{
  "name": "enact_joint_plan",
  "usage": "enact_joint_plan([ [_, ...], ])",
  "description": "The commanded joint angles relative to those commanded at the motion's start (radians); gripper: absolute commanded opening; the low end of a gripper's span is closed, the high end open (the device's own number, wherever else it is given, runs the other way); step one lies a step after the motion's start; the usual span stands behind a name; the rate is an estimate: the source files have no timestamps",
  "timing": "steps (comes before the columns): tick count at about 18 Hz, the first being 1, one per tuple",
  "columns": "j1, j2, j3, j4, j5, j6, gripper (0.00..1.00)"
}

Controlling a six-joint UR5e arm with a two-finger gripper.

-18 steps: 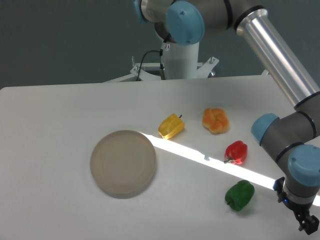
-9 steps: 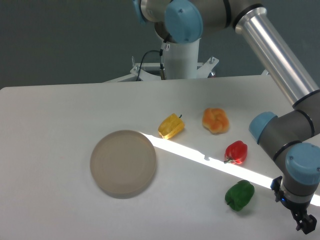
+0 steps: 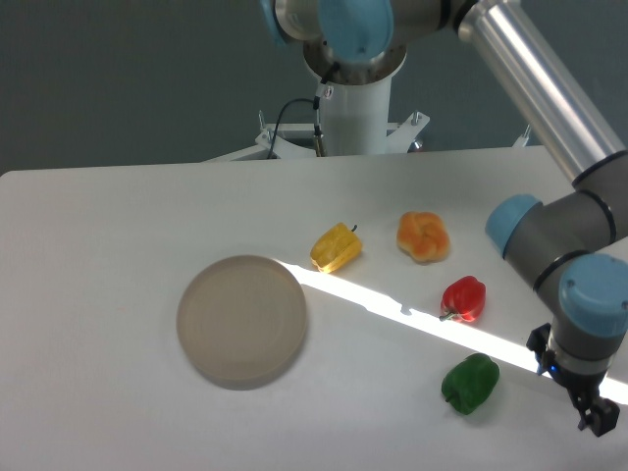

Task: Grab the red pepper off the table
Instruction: 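Raise the open gripper and move it above the small red pepper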

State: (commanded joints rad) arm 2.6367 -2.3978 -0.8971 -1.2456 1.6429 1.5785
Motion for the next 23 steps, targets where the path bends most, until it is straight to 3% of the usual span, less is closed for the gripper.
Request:
enact_joint_plan([
  [7,0.060,0.117,-0.202,0.002,-0.031,-0.012,1.00],
  [9,0.065,0.155,-0.267,0.005,-0.075,-0.088,1.00],
  [12,0.078,0.219,-0.353,0.012,-0.244,-0.288,1.00],
  [14,0.074,0.259,-0.437,0.056,-0.247,-0.386,1.00],
  [15,0.074,0.281,-0.485,0.114,-0.247,-0.420,1.00],
  [23,0.083,0.342,-0.640,0.164,-0.238,-0.437,1.00],
])
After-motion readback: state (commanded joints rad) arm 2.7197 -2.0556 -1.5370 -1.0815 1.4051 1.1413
